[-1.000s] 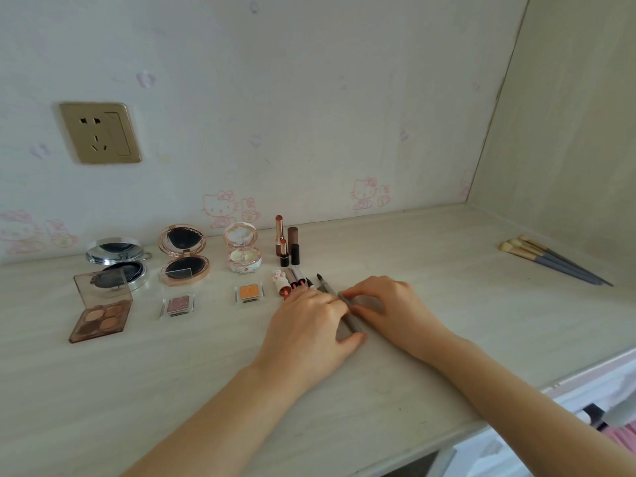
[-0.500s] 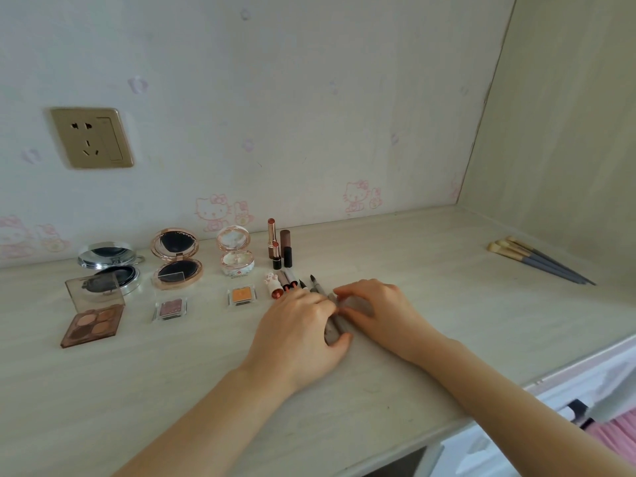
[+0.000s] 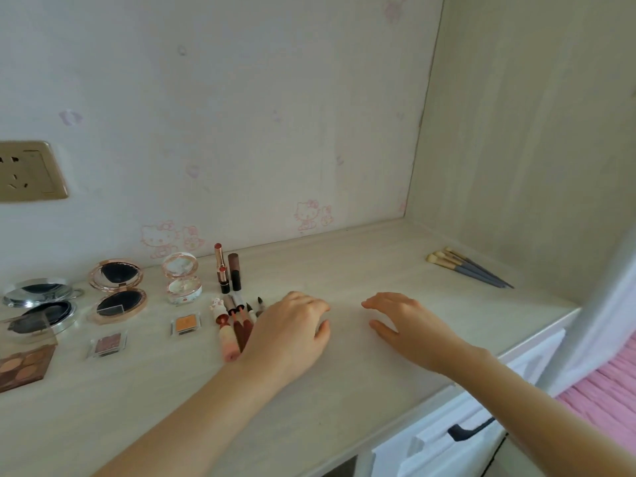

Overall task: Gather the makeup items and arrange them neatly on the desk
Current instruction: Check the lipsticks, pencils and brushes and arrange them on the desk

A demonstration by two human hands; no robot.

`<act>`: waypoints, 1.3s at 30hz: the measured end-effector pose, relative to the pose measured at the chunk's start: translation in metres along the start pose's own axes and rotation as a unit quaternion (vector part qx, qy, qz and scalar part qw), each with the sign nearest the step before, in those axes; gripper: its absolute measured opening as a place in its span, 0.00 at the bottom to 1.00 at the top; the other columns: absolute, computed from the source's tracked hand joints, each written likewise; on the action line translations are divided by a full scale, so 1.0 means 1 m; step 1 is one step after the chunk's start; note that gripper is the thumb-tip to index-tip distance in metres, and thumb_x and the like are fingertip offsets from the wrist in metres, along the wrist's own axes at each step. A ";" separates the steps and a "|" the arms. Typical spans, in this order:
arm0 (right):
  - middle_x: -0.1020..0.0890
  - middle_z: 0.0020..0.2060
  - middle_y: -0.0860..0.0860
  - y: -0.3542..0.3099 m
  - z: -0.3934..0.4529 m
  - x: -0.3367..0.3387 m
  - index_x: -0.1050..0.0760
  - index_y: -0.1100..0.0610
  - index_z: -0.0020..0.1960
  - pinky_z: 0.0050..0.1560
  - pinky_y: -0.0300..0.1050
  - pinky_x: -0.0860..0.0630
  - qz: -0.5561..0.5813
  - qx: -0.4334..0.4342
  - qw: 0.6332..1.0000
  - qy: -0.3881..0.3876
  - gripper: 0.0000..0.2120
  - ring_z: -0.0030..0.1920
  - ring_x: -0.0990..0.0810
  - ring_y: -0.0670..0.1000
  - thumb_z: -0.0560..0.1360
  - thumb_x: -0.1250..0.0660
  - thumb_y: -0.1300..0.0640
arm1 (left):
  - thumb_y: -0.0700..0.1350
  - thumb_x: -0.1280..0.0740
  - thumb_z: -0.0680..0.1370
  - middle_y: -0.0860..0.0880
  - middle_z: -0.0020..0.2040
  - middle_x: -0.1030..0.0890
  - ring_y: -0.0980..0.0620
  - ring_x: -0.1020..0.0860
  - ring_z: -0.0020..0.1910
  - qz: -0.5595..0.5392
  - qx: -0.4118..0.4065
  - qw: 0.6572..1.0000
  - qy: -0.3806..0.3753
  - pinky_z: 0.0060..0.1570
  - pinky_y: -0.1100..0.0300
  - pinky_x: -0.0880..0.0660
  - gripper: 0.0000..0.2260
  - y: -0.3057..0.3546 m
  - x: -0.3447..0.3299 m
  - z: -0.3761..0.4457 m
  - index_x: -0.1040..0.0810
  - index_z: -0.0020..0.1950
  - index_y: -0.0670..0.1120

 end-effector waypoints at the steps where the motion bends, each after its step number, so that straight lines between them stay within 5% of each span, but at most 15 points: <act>1: 0.27 0.66 0.45 0.011 -0.004 0.004 0.30 0.48 0.69 0.64 0.38 0.35 -0.005 -0.010 1.000 0.001 0.18 0.66 0.30 0.46 0.80 0.41 0.50 | 0.49 0.41 0.79 0.55 0.62 0.22 0.56 0.30 0.65 -0.005 -0.006 1.000 -0.013 0.59 0.58 0.29 0.15 0.007 -0.006 0.007 0.24 0.64 0.52; 17: 0.21 0.59 0.52 0.201 -0.016 0.064 0.24 0.53 0.63 0.61 0.45 0.28 -0.075 -0.156 0.985 0.017 0.15 0.59 0.23 0.54 0.78 0.38 0.53 | 0.44 0.40 0.77 0.47 0.59 0.22 0.49 0.31 0.65 -0.084 -0.071 0.990 -0.092 0.58 0.54 0.27 0.14 0.119 -0.122 0.144 0.21 0.59 0.47; 20: 0.19 0.51 0.55 0.229 -0.004 0.069 0.22 0.55 0.57 0.54 0.49 0.27 -0.072 -0.187 0.980 0.024 0.11 0.53 0.22 0.57 0.78 0.39 0.55 | 0.44 0.40 0.77 0.46 0.65 0.26 0.48 0.34 0.68 -0.116 -0.050 0.986 -0.111 0.64 0.53 0.31 0.18 0.134 -0.138 0.168 0.25 0.66 0.46; 30: 0.21 0.59 0.59 0.281 0.040 0.067 0.29 0.57 0.67 0.59 0.49 0.27 -0.043 -0.290 0.956 0.032 0.17 0.58 0.23 0.60 0.80 0.42 0.54 | 0.58 0.47 0.81 0.47 0.77 0.43 0.38 0.43 0.72 -0.033 -0.039 0.980 -0.192 0.71 0.48 0.43 0.26 0.160 -0.185 0.215 0.45 0.77 0.53; 39: 0.21 0.56 0.57 0.276 0.054 0.059 0.24 0.57 0.61 0.56 0.48 0.26 -0.091 -0.261 0.961 -0.007 0.13 0.55 0.23 0.58 0.77 0.38 0.58 | 0.57 0.45 0.81 0.44 0.64 0.28 0.42 0.31 0.63 -0.037 -0.041 0.987 -0.152 0.61 0.50 0.31 0.19 0.151 -0.173 0.218 0.28 0.63 0.45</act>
Point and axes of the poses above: each hand's wrist, its own z-axis towards the middle knuckle, its own x-axis out of the back of the hand, y = z × x, the point moved 4 cm from there along z, towards the middle knuckle
